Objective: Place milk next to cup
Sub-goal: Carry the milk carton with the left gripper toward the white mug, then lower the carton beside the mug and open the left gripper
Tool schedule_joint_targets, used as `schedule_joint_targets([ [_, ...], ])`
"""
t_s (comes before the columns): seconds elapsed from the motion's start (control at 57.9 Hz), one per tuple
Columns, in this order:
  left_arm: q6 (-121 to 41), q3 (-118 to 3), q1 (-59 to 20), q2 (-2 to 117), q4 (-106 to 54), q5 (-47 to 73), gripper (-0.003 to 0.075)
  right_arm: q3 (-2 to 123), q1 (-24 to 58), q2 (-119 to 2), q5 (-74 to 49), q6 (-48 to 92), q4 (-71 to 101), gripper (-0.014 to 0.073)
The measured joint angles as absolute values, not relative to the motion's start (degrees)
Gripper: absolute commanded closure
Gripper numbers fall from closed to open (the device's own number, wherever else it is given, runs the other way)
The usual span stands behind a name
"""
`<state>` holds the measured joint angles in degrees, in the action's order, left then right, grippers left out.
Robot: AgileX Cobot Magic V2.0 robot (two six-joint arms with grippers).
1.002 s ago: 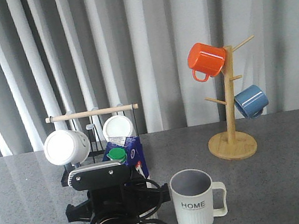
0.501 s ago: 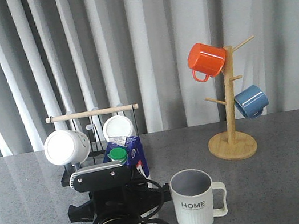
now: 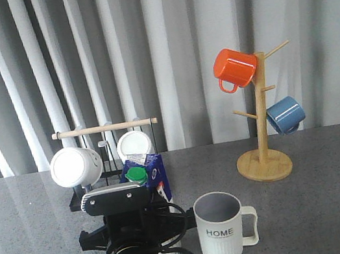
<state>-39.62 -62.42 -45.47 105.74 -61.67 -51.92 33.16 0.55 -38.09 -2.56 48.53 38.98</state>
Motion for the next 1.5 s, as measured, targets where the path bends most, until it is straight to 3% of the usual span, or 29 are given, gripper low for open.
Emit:
schedule_joint_targets([
  [0.501,-39.62,-62.42,-45.47,105.69,-61.63,-51.56,0.0612,33.16,0.55,-38.09,-2.56,48.53,38.98,0.0597],
  [0.691,-39.62,-62.42,-45.47,105.69,-61.63,-51.38,0.049,33.16,0.55,-38.09,-2.56,48.53,38.98,0.0597],
  [0.916,-39.62,-62.42,-45.47,105.69,-60.94,-51.02,0.0262,33.16,0.55,-38.09,-2.56,48.53,38.98,0.0597],
  [1.019,-39.73,-62.42,-45.47,105.69,-60.95,-49.91,0.0201,33.16,0.55,-38.09,-2.56,48.53,38.98,0.0597],
  [1.503,-39.73,-62.06,-45.47,105.85,-62.01,-45.69,0.0185,33.16,0.55,-38.09,-2.56,48.53,38.98,0.0597],
])
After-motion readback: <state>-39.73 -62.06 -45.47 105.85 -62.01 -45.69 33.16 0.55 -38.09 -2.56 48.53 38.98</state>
